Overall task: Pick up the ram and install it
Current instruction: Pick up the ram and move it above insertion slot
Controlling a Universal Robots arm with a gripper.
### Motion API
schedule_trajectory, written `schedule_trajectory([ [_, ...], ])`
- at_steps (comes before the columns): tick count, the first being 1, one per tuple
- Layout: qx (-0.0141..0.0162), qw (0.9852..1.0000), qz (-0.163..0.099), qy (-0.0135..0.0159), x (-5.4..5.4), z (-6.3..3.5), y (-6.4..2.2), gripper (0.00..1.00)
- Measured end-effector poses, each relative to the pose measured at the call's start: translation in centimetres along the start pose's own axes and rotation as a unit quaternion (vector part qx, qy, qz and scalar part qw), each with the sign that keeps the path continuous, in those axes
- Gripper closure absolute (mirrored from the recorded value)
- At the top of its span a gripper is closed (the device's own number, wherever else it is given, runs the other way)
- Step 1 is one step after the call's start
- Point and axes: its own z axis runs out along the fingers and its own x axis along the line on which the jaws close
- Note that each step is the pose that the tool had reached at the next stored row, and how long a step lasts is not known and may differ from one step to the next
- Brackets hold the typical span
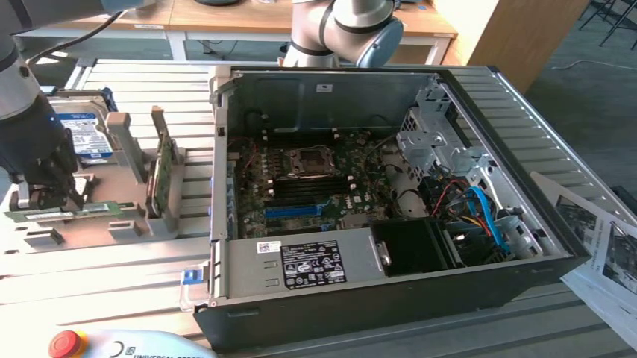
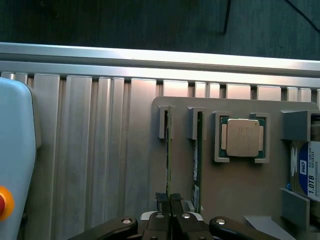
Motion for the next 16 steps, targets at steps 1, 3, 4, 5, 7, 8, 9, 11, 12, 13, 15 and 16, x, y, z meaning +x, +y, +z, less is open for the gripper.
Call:
schedule_trajectory([
  [1,0.0,1.0,0.0,0.0,0.0,-0.19,0.01,0.88],
  [3,0.0,1.0,0.0,0.0,0.0,-0.57,0.02,0.88],
  [4,0.0,1.0,0.0,0.0,0.0,-0.76,0.02,0.88],
  [5,0.0,1.0,0.0,0.0,0.0,-0.96,0.03,0.88],
  [7,0.0,1.0,0.0,0.0001,0.0,-1.35,0.04,0.88],
  [8,0.0,1.0,0.0,0.0001,0.0,-1.54,0.04,0.88],
  [9,0.0,1.0,0.0,0.0001,0.0,-1.73,0.05,0.88],
  [11,0.0,1.0,0.0,0.0001,0.0,-2.1,0.06,0.88],
  [12,0.0,1.0,0.0,0.0001,0.0,-2.28,0.06,0.88],
  [13,0.0,1.0,0.0,0.0002,-0.1,-2.46,0.07,0.88],
  [15,0.0,1.0,0.0,0.0002,-0.1,-2.85,0.08,0.88],
  [16,0.0,1.0,0.0,0.0003,-0.1,-3.02,0.08,0.88],
])
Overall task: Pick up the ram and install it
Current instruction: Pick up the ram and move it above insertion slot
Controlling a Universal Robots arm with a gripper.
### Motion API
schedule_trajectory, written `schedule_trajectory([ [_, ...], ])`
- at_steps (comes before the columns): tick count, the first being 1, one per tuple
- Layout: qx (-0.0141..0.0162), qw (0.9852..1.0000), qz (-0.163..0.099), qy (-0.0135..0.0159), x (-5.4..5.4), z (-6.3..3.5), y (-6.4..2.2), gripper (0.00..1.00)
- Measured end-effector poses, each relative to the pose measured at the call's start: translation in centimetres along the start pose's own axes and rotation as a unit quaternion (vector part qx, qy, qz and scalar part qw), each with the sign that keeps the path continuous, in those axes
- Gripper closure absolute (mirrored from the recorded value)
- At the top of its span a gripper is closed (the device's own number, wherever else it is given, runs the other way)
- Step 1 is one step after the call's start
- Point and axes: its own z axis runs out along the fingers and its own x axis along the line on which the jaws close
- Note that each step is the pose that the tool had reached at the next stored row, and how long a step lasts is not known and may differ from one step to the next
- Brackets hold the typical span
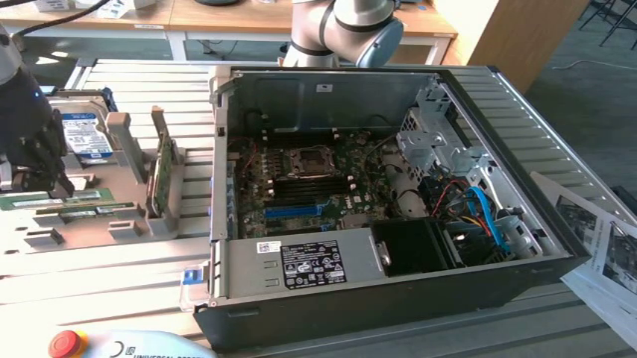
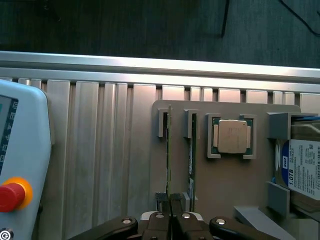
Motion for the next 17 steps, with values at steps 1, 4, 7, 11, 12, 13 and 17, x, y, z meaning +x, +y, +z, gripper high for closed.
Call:
schedule_trajectory([
  [1,0.0,1.0,0.0,0.0,0.0,-0.19,0.0,0.88],
  [4,0.0,1.0,0.0,0.0002,0.0,-0.74,0.02,0.88],
  [7,0.0,1.0,0.0,0.0003,0.0,-1.26,0.03,0.88],
  [11,0.0,1.0,0.001,0.0005,0.0,-1.99,0.06,0.88],
  [12,0.0,1.0,0.001,0.0006,0.0,-2.21,0.06,0.88],
  [13,0.0,1.0,0.001,0.0006,0.0,-2.4,0.06,0.88],
  [17,0.0,1.0,0.002,0.0009,-0.1,-3.18,0.09,0.88],
])
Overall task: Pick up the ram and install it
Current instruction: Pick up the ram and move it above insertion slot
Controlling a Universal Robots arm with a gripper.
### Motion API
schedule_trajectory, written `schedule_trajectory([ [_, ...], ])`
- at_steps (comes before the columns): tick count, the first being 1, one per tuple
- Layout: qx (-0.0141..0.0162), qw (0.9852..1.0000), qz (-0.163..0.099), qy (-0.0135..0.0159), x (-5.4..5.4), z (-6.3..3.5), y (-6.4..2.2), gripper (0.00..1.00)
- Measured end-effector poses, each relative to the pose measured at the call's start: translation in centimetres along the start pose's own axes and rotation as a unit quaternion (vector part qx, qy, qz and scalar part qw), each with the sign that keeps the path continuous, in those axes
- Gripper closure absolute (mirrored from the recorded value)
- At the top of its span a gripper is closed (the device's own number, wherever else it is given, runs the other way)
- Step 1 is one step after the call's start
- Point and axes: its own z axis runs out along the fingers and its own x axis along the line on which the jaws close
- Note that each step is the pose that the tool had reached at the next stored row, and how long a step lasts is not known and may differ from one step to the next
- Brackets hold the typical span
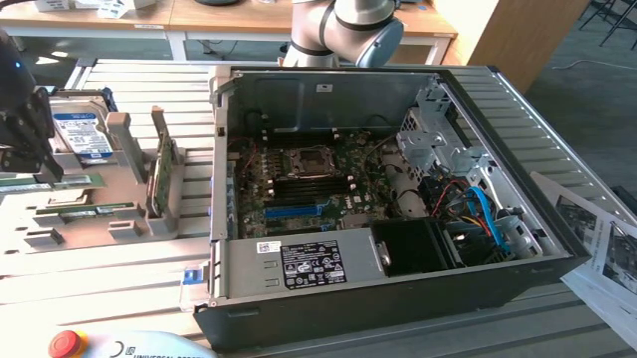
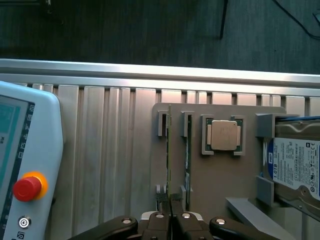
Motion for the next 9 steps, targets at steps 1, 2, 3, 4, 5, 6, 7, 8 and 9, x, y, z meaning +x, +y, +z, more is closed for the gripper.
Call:
schedule_trajectory([
  [1,0.0,1.0,0.0,0.0001,0.0,-0.21,0.0,0.88],
  [2,0.0,1.0,0.0,0.0002,0.0,-0.41,0.01,0.88],
  [3,0.0,1.0,0.0,0.0003,0.0,-0.61,0.02,0.88],
  [4,0.0,1.0,0.0,0.0004,0.0,-0.82,0.02,0.88],
  [5,0.0,1.0,0.0,0.0005,0.0,-1.01,0.03,0.88],
  [6,0.0,1.0,0.001,0.0005,0.0,-1.2,0.03,0.88],
  [7,0.0,1.0,0.001,0.0006,0.0,-1.41,0.04,0.88],
  [8,0.0,1.0,0.001,0.0008,0.0,-1.6,0.04,0.88],
  [9,0.0,1.0,0.001,0.0009,0.0,-1.79,0.05,0.88],
])
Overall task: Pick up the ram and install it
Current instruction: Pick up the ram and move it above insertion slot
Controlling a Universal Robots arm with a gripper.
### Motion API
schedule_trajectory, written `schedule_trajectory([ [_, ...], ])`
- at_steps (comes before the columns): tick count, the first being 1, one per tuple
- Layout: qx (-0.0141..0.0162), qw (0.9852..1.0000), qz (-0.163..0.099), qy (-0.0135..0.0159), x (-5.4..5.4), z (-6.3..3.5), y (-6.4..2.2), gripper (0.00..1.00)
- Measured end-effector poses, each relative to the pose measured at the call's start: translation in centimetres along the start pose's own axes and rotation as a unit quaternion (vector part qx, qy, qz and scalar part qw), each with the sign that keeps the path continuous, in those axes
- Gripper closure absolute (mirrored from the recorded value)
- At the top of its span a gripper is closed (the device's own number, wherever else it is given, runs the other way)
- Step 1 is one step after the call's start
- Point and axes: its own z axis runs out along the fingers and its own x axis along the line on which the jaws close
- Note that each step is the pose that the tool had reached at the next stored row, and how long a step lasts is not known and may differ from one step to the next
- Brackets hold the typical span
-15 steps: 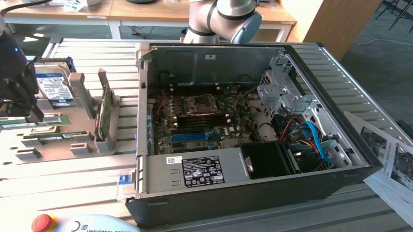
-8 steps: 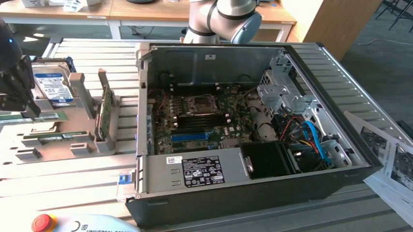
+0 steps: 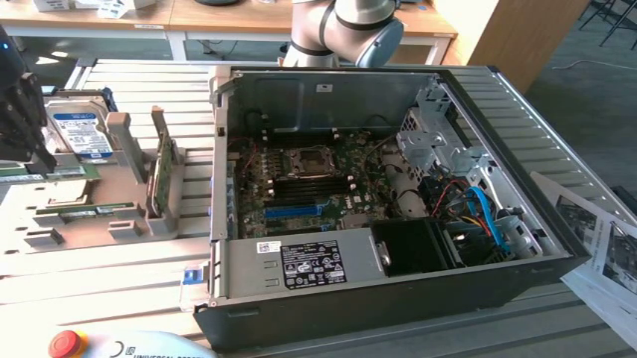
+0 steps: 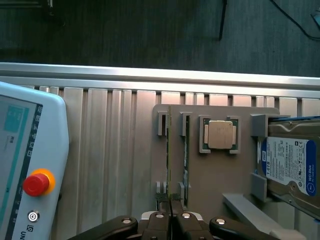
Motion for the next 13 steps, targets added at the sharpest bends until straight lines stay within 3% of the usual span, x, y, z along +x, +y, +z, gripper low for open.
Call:
schedule_trajectory([
  [13,0.0,1.0,0.001,0.0014,0.0,-2.69,0.07,0.88],
])
